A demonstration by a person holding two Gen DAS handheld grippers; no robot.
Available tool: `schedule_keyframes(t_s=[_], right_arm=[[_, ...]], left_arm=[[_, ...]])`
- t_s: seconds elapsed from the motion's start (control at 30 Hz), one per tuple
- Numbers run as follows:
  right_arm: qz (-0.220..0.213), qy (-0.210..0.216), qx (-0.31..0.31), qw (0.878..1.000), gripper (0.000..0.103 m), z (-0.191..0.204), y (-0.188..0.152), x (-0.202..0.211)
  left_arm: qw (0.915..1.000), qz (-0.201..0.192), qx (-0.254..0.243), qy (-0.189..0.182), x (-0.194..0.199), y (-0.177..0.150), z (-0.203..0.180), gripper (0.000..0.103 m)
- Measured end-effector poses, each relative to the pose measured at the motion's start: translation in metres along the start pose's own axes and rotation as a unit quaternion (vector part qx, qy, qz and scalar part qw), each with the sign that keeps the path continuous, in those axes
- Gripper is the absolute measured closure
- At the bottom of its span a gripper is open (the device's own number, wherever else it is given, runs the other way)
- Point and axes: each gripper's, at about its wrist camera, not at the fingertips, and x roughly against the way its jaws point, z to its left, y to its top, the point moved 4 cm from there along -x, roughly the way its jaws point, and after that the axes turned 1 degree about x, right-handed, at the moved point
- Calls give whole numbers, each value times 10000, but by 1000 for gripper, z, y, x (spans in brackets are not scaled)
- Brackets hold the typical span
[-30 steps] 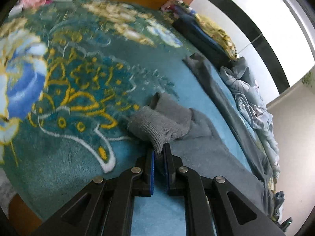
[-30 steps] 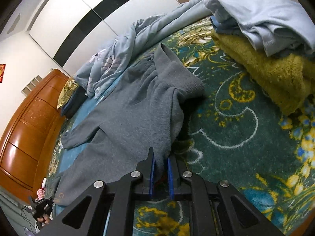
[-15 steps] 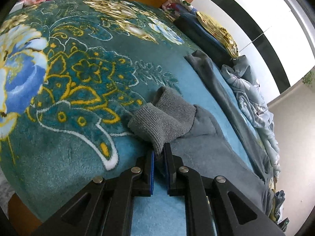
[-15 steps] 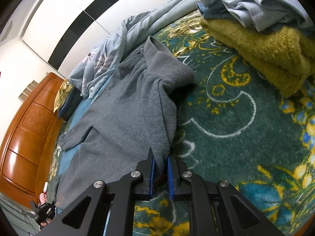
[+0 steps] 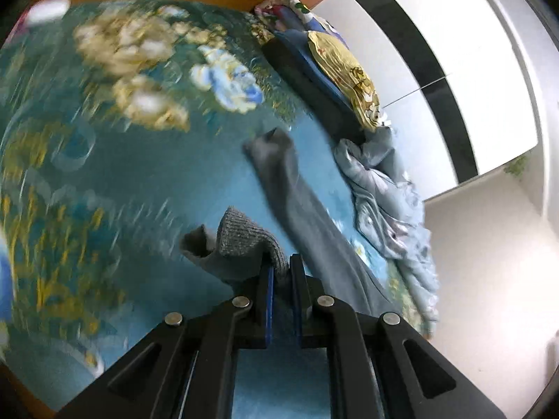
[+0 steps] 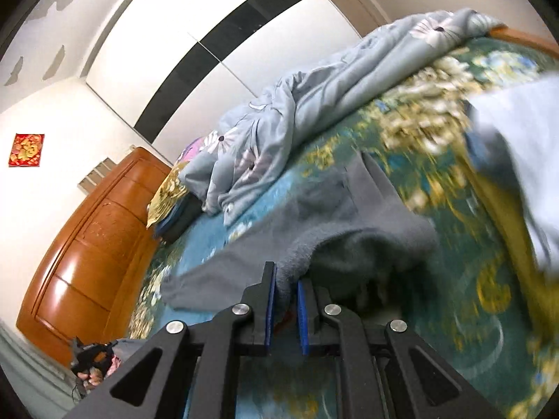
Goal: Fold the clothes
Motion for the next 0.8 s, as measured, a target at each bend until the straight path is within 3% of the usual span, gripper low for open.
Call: schedule_keyframes(t_s=[0.23, 0.37, 0.6, 0.67, 0.8], right_arm=[[429, -734, 114, 9963, 91, 12, 69, -104], [698, -1188, 102, 9904, 91, 0, 91, -165], [959, -1681, 60, 9811, 91, -29, 104, -232], [992, -1727, 56, 9799, 91, -34, 101, -241], [995, -1741, 142, 9796, 90, -37, 99, -247]], left_arm=[[9946, 30, -154, 1026, -102, 69, -46, 94], [9930, 130, -42, 1171, -160, 94, -54, 94], [9881, 246, -493, 1433, -228, 109, -69, 93], [9866, 231, -687, 1464, -237, 109, -73, 86], [9829, 171, -1177, 1405, -235, 107, -82, 57]])
